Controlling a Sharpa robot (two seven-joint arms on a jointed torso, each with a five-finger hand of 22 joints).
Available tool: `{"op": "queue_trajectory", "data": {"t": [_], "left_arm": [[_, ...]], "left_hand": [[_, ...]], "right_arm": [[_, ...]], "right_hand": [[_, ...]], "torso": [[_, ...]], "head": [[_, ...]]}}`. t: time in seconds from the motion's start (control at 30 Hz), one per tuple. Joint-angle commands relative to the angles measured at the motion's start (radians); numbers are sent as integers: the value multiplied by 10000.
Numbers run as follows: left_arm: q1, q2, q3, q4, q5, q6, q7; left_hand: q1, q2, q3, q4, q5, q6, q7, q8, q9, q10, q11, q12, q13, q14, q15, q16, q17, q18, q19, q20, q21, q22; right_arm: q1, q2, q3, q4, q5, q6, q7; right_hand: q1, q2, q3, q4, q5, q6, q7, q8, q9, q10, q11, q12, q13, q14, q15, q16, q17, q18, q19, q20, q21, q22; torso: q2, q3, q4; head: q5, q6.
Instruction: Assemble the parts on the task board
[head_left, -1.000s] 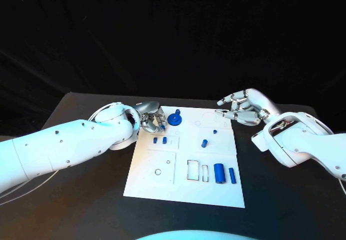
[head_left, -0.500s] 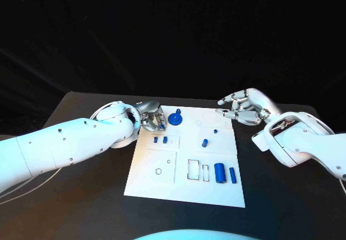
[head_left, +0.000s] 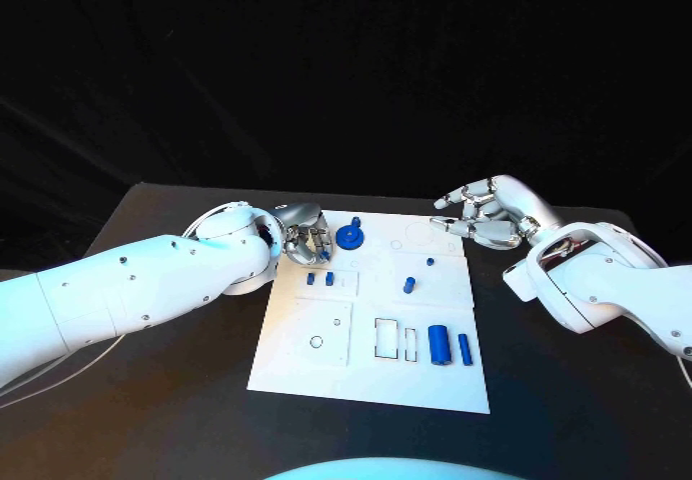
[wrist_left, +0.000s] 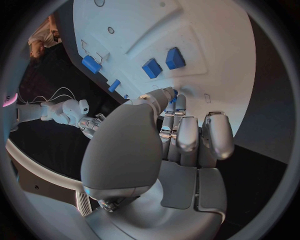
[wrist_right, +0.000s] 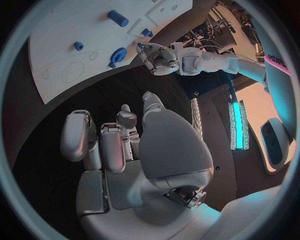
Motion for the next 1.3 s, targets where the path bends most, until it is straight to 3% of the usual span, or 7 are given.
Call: {"op": "queue_trajectory", "data": {"t": [0.03,0.53,0.93,1.3], "left_arm": [[10,43,5,15,-85,346,-43],[10,118,3,-28,-87,446,-128],[9,172,-1,-94,-89,374,-311],[9,152,-1,-96,-89,379,-349]], "left_hand": [[-122,8,-49,-37,-15,45,9,-49,-11,64,20,-64,8,48,-1,3,-15,-92,85,-17,53,389],[-174,6,-66,-34,-14,37,5,-79,-25,57,19,-107,8,75,-5,55,64,-99,100,-20,72,413],[-484,-171,-134,67,-6,-353,126,-437,-204,-35,116,-360,-4,26,74,11,-81,-154,234,37,244,605],[-597,-268,-160,114,-9,-470,140,-548,-273,-26,136,-432,5,6,93,-14,-157,-138,193,60,192,560]], "right_arm": [[-4,4,2,14,-51,0,54],[-4,16,2,4,-52,4,54],[-4,13,2,-1,-52,20,43],[-4,5,2,-9,-52,13,43]], "right_hand": [[-19,54,-43,-7,36,1,-49,63,-8,27,-27,-36,-11,407,-60,-33,85,62,-61,-12,-67,472],[-19,54,-43,-7,36,1,-49,63,-8,27,-27,-36,-11,407,-60,-33,85,62,-61,-12,-67,472],[-20,50,-50,-5,74,5,-52,72,-7,36,-31,-56,-43,406,-64,-53,69,61,-56,-15,-76,472],[-20,50,-50,-5,74,5,-52,72,-7,36,-31,-56,-43,406,-64,-53,69,61,-56,-15,-76,472]], "torso": [[7,-5,5],[7,-7,4],[1,-1,2],[-3,-4,2]], "head": [[8,-3],[1,1],[-18,-8],[-26,-14]]}}
